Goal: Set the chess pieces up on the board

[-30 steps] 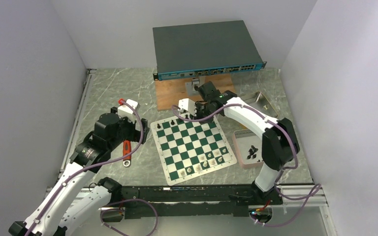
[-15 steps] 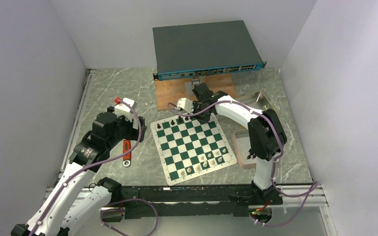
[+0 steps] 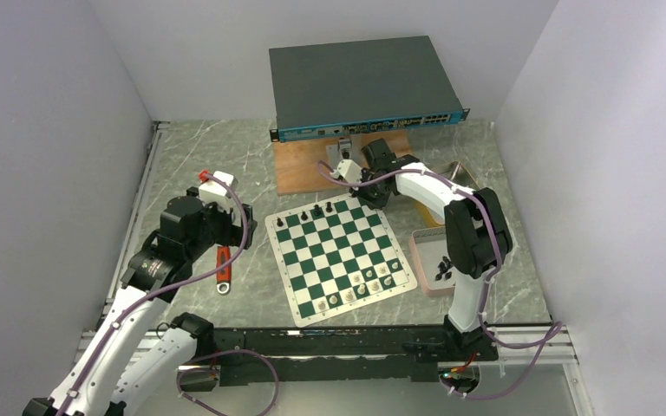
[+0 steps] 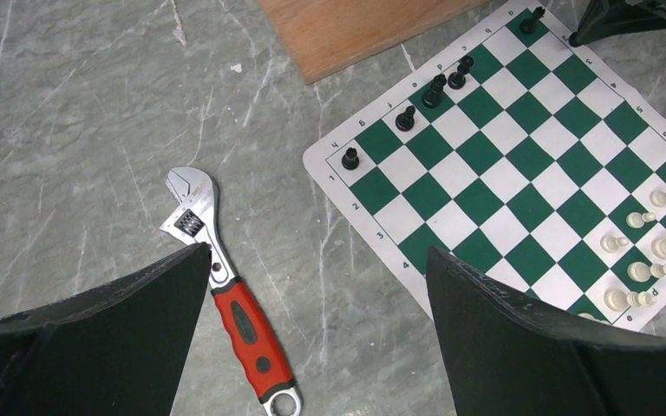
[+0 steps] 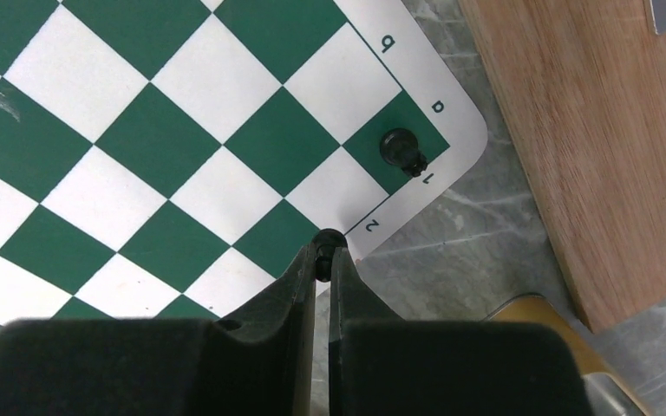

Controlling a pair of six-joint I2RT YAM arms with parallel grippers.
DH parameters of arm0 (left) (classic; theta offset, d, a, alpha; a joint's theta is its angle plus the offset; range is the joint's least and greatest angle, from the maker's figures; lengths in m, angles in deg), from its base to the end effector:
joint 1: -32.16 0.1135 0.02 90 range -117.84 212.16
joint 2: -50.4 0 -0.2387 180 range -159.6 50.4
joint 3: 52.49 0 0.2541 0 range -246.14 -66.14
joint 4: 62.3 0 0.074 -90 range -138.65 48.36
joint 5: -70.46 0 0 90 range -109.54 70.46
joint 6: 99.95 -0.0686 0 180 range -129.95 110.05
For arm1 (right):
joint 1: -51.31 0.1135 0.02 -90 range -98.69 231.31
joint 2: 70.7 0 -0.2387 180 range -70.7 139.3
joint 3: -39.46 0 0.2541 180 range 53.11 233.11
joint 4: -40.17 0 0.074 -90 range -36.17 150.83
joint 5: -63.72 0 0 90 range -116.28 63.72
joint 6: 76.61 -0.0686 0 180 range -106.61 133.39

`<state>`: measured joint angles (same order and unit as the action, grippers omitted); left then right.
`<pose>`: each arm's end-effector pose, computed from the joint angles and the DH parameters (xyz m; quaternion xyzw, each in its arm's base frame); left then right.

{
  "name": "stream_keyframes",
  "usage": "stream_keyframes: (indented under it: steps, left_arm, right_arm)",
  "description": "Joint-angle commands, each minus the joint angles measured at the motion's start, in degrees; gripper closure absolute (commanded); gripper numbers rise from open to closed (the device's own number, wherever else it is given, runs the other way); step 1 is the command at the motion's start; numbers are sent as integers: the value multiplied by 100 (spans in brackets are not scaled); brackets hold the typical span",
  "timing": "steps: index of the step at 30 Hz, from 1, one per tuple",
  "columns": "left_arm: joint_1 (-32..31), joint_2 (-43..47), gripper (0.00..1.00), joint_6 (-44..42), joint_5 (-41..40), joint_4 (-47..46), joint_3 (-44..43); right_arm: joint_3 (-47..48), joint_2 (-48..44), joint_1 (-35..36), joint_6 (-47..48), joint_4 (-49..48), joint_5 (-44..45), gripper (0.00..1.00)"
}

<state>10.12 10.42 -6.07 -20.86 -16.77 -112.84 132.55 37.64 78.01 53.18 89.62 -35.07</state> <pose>0.1900 -0.0752 0.2947 0.1271 0.8345 -0.1108 0.5246 0.3534 0.1895 0.1450 -0.5474 0.8044 0.0494 0.2255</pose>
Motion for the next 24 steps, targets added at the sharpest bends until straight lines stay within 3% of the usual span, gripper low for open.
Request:
stream_keyframes:
  steps: [1,24]
  left_arm:
    - [75,-9,1,25,183,-217,12]
    - [200,-43,1,60,368,-234,20]
  right_arm:
    - [-23,-16,-68,-186,-186,6,92]
    - [-51,280,-113,-502,-480,-48,89]
